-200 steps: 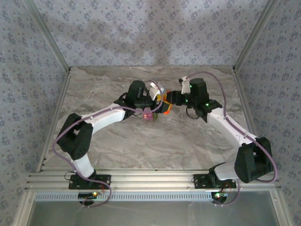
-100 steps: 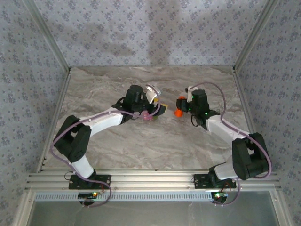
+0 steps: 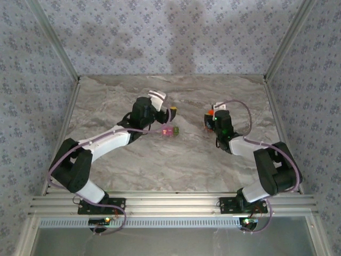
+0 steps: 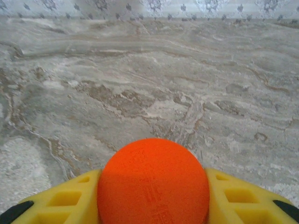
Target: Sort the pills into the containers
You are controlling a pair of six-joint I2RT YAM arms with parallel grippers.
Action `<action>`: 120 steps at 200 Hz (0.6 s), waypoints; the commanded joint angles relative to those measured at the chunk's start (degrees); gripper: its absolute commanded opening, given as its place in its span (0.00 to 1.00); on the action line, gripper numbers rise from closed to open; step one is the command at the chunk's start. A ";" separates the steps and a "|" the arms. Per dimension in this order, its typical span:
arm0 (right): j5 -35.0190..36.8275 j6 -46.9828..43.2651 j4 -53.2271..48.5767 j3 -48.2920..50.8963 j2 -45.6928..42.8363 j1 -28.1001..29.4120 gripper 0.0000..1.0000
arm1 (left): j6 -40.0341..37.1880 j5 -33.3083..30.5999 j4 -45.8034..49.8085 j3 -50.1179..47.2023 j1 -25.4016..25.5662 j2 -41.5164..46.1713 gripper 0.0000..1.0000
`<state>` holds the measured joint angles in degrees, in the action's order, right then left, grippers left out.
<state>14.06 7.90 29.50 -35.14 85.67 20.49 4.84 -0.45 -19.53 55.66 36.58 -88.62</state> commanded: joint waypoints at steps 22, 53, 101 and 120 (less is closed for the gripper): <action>3.95 1.23 3.61 1.47 -0.27 0.20 0.59 | 3.19 -9.67 0.18 -0.55 -1.22 3.18 0.92; 0.11 2.17 0.11 0.07 -2.84 -1.22 0.75 | 4.04 -10.41 1.76 -0.16 -2.18 3.56 1.00; -6.02 4.97 -10.69 -5.73 -11.68 -3.92 0.81 | 6.86 -13.99 3.13 1.09 -3.09 4.56 1.00; -10.16 6.16 -17.32 -10.22 -14.44 -4.14 0.81 | 10.25 -19.79 4.46 1.23 -3.40 5.15 1.00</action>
<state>9.80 11.38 20.75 -39.31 75.29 16.75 10.66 -12.99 -16.45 55.00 33.78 -86.30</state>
